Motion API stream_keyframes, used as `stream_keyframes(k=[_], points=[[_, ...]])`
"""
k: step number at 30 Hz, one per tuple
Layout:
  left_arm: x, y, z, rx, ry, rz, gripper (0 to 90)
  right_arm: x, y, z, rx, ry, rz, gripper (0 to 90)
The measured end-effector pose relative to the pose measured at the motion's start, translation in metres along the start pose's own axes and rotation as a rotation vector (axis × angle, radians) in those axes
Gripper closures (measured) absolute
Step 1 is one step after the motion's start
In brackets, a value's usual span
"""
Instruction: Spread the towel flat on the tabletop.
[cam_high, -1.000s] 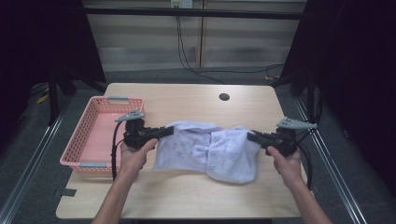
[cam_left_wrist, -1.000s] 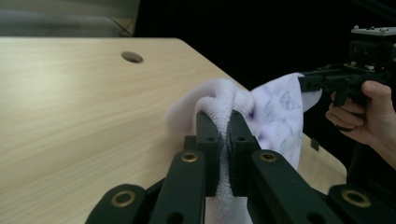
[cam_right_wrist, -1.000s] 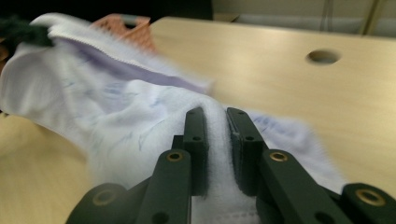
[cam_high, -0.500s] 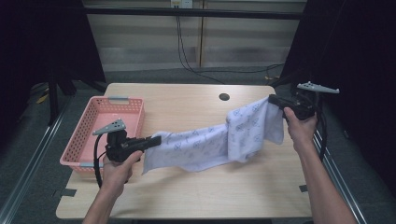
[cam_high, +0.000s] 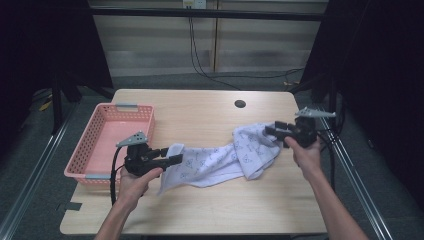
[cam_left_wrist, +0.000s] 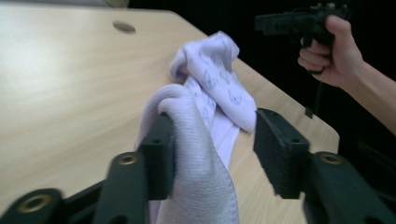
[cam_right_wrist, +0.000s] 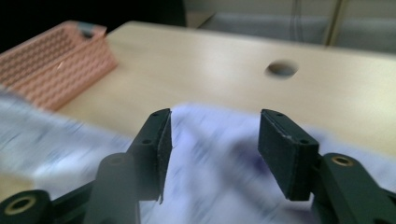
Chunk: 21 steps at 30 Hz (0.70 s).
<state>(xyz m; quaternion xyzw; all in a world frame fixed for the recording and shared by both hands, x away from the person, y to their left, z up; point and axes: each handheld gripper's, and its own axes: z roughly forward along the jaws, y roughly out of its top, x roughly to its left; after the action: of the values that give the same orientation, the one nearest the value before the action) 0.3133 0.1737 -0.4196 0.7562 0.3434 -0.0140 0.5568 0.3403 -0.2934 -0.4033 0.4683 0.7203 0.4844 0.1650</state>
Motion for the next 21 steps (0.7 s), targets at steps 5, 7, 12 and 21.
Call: stream_keyframes(k=[5, 7, 12, 21], points=[[0.005, -0.014, 0.029, 0.097, -0.003, 0.011, 65.0, 0.031, -0.055, 0.021, 0.142, 0.083, -0.041, 34.1], [0.009, -0.02, 0.043, 0.142, 0.011, 0.003, 61.0, 0.037, -0.07, 0.035, 0.201, 0.095, -0.068, 32.2], [0.019, -0.035, 0.064, 0.245, 0.03, -0.007, 54.3, 0.039, -0.087, 0.058, 0.291, 0.032, -0.13, 36.3], [-0.003, -0.03, 0.037, 0.165, -0.074, 0.027, 85.7, 0.007, -0.061, 0.037, 0.168, -0.036, -0.041, 76.6]])
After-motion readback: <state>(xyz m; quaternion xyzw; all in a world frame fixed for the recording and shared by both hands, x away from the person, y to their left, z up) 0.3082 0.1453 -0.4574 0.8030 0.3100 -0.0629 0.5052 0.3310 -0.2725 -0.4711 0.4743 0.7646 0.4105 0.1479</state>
